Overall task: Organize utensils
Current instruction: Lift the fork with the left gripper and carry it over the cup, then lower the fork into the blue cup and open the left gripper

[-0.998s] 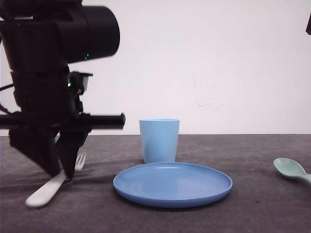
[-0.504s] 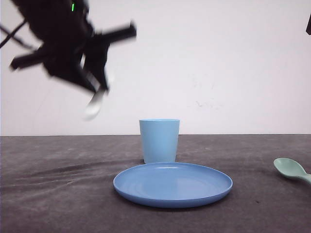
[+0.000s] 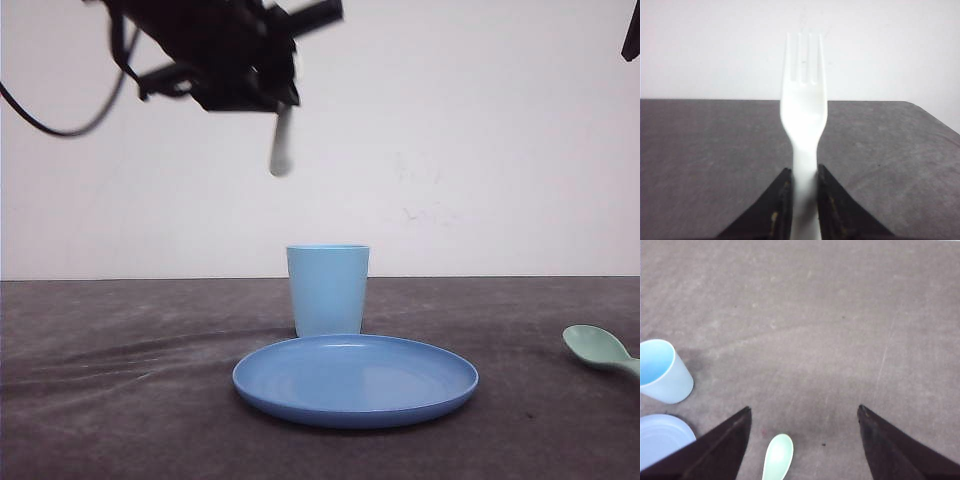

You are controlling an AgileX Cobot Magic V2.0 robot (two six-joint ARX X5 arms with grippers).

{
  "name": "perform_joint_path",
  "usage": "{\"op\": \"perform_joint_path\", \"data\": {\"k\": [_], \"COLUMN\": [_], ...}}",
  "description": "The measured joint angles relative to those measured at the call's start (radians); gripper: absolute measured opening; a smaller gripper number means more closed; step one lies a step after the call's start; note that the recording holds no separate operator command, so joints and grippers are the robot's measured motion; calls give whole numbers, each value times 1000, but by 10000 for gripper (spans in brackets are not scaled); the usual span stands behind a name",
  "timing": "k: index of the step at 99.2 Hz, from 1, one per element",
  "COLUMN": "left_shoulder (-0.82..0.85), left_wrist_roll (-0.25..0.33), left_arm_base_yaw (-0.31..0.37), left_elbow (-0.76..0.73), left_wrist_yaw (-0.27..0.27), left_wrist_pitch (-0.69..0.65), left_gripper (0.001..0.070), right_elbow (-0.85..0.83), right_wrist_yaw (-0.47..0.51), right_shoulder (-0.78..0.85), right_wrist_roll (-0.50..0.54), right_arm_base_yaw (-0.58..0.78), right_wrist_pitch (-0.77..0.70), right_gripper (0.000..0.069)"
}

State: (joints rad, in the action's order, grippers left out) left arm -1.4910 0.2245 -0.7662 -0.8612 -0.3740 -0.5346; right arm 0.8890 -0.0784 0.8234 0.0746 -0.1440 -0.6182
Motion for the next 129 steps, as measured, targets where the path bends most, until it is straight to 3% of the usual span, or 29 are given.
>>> {"op": "perform_joint_path", "data": {"k": [29, 95, 102, 117, 129], "left_shoulder": [-191, -309, -309, -304, -278], "left_wrist_roll": [-35, -21, -21, -21, -21], "left_arm_base_yaw": [4, -1, -4, -9, -9], "left_elbow": [0, 0, 0, 0, 0], "left_wrist_yaw": [38, 39, 39, 39, 39], "left_wrist_pitch": [-257, -254, -254, -233, -187], "left_gripper": [45, 49, 83, 234, 266], "right_elbow": [0, 0, 0, 0, 0], "right_wrist_yaw": [4, 26, 26, 26, 25], "right_shoulder": [0, 0, 0, 0, 0], "right_wrist_roll": [0, -3, -6, -13, -17], "right_arm_base_yaw": [0, 0, 0, 0, 0], "right_wrist_pitch": [2, -3, -10, -28, -32], "right_gripper": [425, 425, 425, 425, 425]}}
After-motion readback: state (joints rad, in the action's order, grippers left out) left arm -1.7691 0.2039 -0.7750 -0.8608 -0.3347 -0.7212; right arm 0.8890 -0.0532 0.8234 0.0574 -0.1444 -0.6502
